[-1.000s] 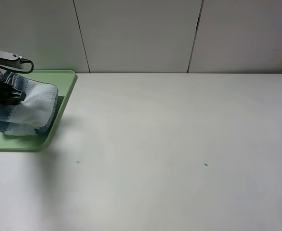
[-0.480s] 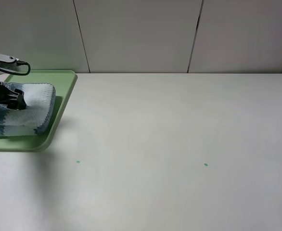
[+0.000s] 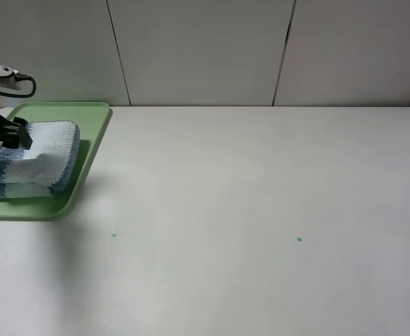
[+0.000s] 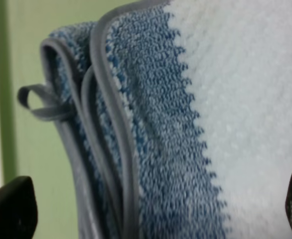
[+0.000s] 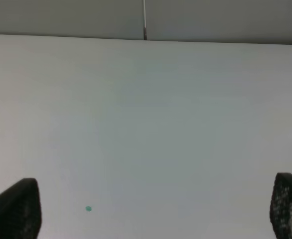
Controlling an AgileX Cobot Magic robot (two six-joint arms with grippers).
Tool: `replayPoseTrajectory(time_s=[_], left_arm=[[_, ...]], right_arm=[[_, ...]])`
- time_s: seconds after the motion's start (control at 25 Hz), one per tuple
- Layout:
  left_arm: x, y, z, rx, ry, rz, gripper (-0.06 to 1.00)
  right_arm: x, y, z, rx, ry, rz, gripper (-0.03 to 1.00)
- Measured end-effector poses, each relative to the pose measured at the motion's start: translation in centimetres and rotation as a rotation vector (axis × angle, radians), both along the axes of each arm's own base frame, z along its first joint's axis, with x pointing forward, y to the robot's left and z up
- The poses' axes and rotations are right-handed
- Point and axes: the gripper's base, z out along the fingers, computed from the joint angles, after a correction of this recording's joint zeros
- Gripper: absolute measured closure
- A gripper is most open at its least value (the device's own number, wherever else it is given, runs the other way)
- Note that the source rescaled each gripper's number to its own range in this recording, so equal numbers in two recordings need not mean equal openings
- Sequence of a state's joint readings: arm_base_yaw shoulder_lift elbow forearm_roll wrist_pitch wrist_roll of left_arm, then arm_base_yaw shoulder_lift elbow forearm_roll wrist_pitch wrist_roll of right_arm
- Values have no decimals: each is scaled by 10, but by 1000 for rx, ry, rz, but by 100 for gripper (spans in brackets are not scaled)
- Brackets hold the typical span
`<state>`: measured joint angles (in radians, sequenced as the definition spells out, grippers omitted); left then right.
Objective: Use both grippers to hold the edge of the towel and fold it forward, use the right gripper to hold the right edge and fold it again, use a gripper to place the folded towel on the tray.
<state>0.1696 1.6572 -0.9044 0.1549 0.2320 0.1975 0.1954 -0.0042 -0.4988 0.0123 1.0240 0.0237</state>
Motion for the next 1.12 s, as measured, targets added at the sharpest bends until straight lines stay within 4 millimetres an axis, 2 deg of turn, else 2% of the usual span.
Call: replayPoseTrajectory(time_s=[0.24,0.48,0.92,1.12], left_arm=[[-19,-2,37,9,-30,21,-5],[-53,-7,79,23,-99,38,-5],[-168,-29,107,-8,-303,67,-5],[-223,-38,119,13,-480,67,-5]], right_arm=[[0,0,0,0,0,0,-3],[0,0,0,0,0,0,-3],[0,0,0,0,0,0,-3],[0,0,0,0,0,0,-3]])
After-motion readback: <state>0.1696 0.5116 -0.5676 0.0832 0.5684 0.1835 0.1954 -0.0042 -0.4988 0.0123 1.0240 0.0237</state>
